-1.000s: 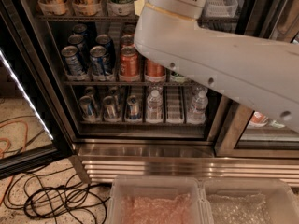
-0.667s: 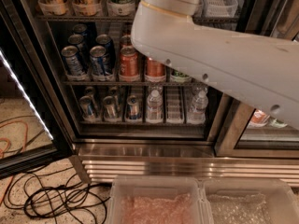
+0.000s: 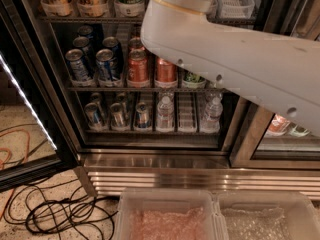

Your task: Pick 7up can from top shelf of fridge

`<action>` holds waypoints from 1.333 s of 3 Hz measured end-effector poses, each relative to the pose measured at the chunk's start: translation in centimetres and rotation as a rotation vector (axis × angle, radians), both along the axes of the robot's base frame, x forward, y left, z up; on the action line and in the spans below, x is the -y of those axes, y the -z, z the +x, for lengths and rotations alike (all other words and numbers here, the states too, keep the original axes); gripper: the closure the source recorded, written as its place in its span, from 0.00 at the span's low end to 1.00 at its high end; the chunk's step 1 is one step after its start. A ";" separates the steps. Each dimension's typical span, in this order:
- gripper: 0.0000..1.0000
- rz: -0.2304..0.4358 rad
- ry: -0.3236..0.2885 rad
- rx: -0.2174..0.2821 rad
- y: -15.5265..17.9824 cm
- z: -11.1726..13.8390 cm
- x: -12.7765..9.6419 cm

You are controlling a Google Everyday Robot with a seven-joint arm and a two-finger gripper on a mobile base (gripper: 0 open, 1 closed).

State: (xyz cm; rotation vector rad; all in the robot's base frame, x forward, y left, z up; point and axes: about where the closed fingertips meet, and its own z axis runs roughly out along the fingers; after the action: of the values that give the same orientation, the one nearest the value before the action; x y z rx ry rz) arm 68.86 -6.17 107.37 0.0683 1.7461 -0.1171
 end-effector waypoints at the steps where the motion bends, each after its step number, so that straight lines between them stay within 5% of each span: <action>1: 0.29 0.022 -0.021 -0.018 0.3 0.0 -0.7; 2: 0.16 0.033 -0.062 -0.040 1.0 0.2 -1.9; 4: 0.22 0.042 -0.099 -0.039 1.3 1.7 -3.0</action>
Offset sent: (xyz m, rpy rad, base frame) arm 0.0078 0.0343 -0.0232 0.1263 0.0683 0.1008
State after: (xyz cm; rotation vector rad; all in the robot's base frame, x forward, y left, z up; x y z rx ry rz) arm 70.60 -3.19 106.07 0.0100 1.7875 -0.0091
